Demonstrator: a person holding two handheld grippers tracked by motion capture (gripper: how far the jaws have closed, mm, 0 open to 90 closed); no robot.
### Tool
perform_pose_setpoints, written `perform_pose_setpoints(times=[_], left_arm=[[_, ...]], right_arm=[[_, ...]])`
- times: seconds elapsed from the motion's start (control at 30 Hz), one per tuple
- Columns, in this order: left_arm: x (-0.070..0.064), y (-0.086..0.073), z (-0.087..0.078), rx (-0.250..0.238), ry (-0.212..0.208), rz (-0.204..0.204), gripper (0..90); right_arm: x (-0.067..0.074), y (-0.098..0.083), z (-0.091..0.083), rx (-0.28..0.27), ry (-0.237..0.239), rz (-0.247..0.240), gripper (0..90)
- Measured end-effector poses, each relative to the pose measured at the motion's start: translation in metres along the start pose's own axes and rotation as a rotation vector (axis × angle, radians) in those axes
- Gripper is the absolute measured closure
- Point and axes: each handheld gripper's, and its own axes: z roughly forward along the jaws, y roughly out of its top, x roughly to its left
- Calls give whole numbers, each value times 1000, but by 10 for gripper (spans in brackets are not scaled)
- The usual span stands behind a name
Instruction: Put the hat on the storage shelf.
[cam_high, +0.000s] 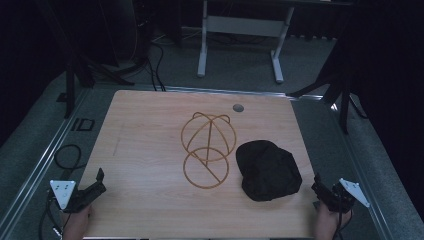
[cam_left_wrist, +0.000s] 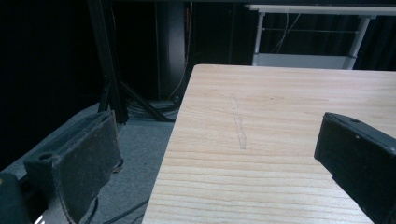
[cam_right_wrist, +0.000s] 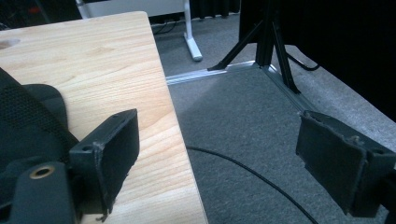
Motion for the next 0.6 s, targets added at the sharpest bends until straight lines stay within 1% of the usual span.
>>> perform_pose_setpoints(times=[0.2, 0.23, 0.3, 0.33, 0.37, 0.4, 0.43, 0.53, 0.57, 0.6], left_arm=[[0, 0, 0, 3, -6, -2, 6], [1, 0, 0, 4, -9, -6, 6], [1, 0, 1, 3, -10, -6, 6], [1, 0, 1, 4, -12, -5, 6], [1, 0, 1, 7, -13, -3, 6], [1, 0, 1, 7, -13, -3, 6], [1, 0, 1, 7, -14, -3, 6], [1, 0, 1, 7, -14, 0, 6], [1, 0, 1, 6, -14, -1, 6], [1, 0, 0, 5, -14, -1, 6]], right_arm=[[2, 0, 0, -3, 5, -24, 131], [3, 0, 0, 4, 13, -37, 131], [4, 2, -1, 13, 18, -43, 131], [4, 5, -2, 21, 30, -48, 131], [3, 13, -8, 28, 62, -48, 134], [4, 18, -12, 26, 83, -47, 134], [4, 18, -12, 26, 83, -47, 134], [8, 36, -23, 24, 137, -71, 134], [11, 43, -29, 15, 162, -79, 134], [16, 53, -36, 3, 202, -93, 134]])
